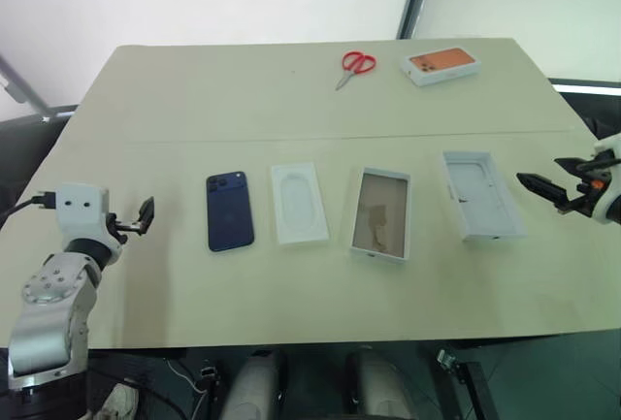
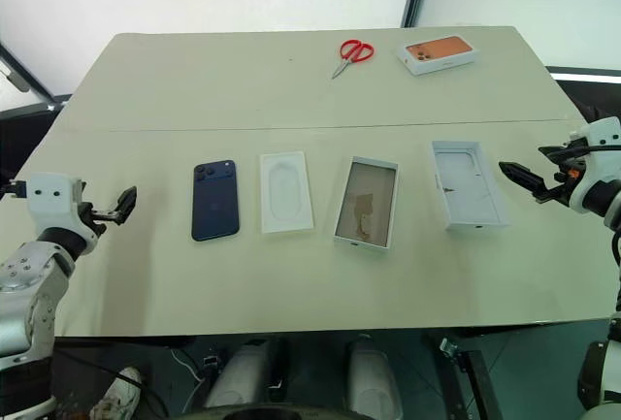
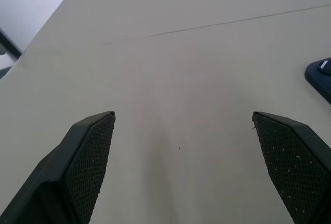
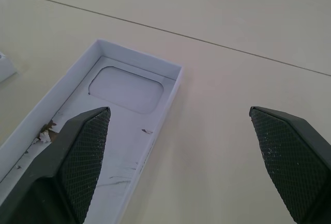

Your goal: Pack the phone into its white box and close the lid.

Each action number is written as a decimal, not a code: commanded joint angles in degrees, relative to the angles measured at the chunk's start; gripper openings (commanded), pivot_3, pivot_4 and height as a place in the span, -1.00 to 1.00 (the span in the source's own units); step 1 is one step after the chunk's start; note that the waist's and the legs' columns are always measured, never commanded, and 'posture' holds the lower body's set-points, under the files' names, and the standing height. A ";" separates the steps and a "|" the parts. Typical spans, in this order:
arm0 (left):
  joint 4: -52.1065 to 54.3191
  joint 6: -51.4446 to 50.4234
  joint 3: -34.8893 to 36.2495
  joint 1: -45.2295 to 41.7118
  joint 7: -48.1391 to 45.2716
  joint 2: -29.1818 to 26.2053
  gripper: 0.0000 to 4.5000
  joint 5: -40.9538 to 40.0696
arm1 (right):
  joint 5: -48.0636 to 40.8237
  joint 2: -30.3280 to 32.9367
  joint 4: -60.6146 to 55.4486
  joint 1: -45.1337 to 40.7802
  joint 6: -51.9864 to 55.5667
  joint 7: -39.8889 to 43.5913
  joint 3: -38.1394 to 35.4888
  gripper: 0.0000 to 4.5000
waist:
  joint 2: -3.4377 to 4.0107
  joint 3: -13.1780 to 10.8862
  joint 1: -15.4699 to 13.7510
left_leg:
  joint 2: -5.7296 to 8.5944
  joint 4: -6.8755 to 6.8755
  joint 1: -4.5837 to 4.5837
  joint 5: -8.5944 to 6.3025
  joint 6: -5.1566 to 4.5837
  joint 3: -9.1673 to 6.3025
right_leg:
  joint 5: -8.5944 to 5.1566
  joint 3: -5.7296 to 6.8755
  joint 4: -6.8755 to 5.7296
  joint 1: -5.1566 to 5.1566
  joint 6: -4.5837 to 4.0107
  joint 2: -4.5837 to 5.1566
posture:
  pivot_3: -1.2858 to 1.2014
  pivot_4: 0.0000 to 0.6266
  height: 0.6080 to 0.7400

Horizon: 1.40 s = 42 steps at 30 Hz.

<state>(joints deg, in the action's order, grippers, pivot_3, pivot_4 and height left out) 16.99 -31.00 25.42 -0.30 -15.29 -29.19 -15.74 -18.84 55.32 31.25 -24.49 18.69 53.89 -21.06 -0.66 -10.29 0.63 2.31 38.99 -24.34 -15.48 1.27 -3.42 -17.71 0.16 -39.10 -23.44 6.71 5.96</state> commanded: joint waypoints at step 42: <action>2.92 -49.13 -13.37 -29.11 15.67 29.71 0.98 -14.91 | -7.40 -10.99 -48.76 7.22 12.50 -4.71 10.61 1.00 | -0.06 -0.03 -1.21 | 0.04 0.14 -0.01 0.15 0.26 -0.05 | 0.00 0.03 -0.04 0.03 0.02 -0.07 | 0.03 -0.52 0.35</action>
<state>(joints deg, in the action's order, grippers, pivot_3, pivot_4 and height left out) 19.68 -79.47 11.24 -29.46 -0.45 0.39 -31.38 -25.30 43.69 -15.49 -17.21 31.82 49.35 -8.18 -0.71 -10.32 -0.58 2.35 39.12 -24.35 -15.32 1.55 -3.47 -17.71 0.18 -39.14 -23.41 6.74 5.89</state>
